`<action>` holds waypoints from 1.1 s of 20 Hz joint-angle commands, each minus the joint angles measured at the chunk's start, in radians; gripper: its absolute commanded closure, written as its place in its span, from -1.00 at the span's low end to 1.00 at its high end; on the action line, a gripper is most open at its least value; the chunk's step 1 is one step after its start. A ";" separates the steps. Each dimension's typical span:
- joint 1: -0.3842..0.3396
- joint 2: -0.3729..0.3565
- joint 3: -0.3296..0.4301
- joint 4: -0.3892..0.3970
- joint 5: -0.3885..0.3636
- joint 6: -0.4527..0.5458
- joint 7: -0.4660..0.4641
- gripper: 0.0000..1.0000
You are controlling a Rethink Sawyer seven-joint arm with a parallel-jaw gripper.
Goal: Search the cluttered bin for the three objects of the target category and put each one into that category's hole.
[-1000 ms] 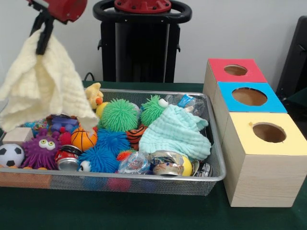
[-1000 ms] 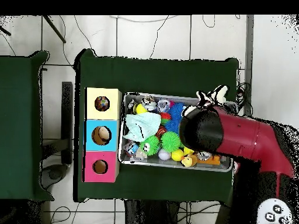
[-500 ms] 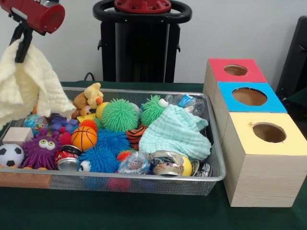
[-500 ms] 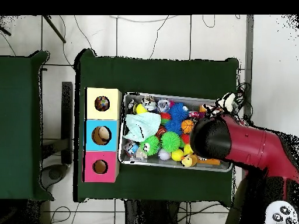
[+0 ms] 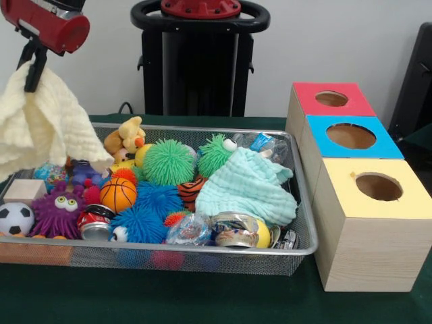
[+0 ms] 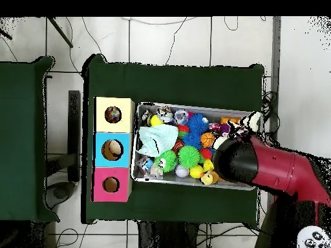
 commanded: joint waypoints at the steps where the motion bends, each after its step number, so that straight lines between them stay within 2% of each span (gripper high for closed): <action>1: -0.073 0.037 0.121 0.132 -0.056 -0.133 -0.033 1.00; 5: -0.110 0.030 0.165 0.175 -0.055 -0.154 -0.056 1.00; 9: -0.121 -0.001 0.191 0.217 -0.037 -0.109 -0.073 1.00; 18: -0.034 0.029 0.120 0.179 -0.065 -0.099 -0.002 1.00; 22: -0.024 0.034 0.110 0.179 -0.066 -0.123 0.011 1.00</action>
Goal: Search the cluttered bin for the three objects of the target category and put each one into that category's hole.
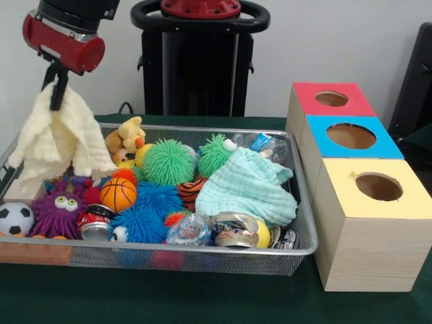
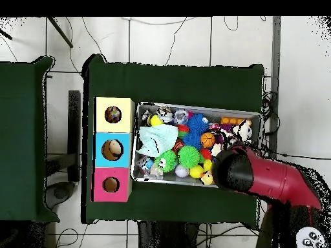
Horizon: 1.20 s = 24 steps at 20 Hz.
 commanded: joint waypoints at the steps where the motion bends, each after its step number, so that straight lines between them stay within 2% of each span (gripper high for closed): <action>1: 0.028 0.035 0.048 0.062 -0.064 -0.026 0.011 1.00; 2: 0.029 0.037 0.046 0.062 -0.061 -0.027 0.012 -1.00; 17: 0.033 0.043 0.039 0.053 -0.058 -0.023 0.012 -1.00; 20: 0.064 0.047 0.025 0.035 -0.033 0.002 0.052 -1.00; 24: 0.160 0.073 -0.030 -0.026 0.007 0.069 0.147 -1.00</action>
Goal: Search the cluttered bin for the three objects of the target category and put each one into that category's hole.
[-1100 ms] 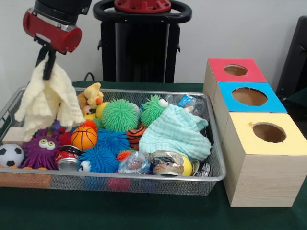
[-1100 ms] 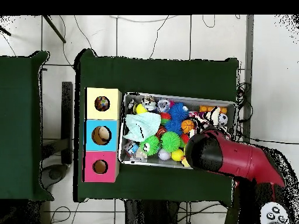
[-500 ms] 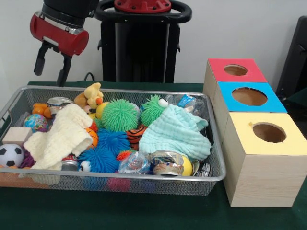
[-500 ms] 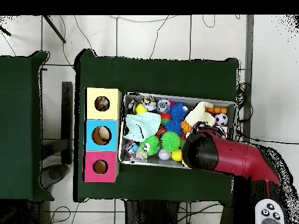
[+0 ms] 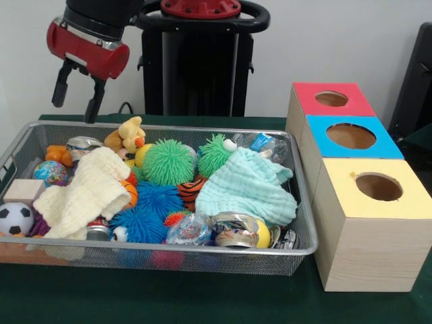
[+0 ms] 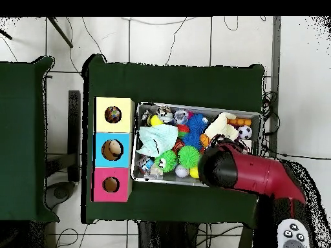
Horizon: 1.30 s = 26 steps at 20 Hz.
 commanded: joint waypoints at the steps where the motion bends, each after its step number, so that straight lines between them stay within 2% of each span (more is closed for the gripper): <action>1: 0.118 0.062 -0.028 -0.037 0.018 0.086 0.167 -1.00; 4: 0.172 0.076 -0.059 -0.073 0.052 0.144 0.201 -1.00; 9: 0.222 0.097 -0.086 -0.117 0.112 0.237 0.205 -1.00; 19: 0.323 0.227 -0.189 -0.188 0.153 0.179 0.299 -1.00; 26: 0.435 0.340 -0.315 -0.240 0.195 0.154 0.393 -1.00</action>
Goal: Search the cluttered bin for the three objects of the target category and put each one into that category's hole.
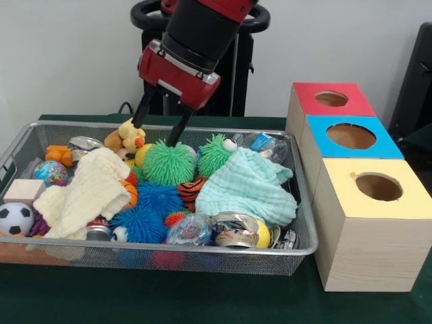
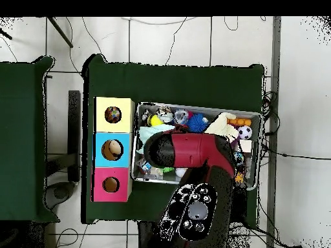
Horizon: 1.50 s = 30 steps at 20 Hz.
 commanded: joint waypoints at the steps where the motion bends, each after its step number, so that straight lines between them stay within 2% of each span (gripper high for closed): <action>1: 0.071 0.139 -0.094 -0.070 0.079 0.044 0.381 -1.00; 7: 0.108 0.157 -0.122 -0.091 0.145 0.102 0.378 -1.00; 23: 0.164 0.218 -0.177 -0.139 0.236 0.168 0.379 -1.00; 26: 0.138 0.184 -0.146 -0.123 0.252 0.186 0.326 -1.00; 28: 0.105 0.137 -0.116 -0.115 0.266 0.250 0.265 -1.00; 30: 0.090 0.106 -0.113 -0.141 0.275 0.336 0.224 -1.00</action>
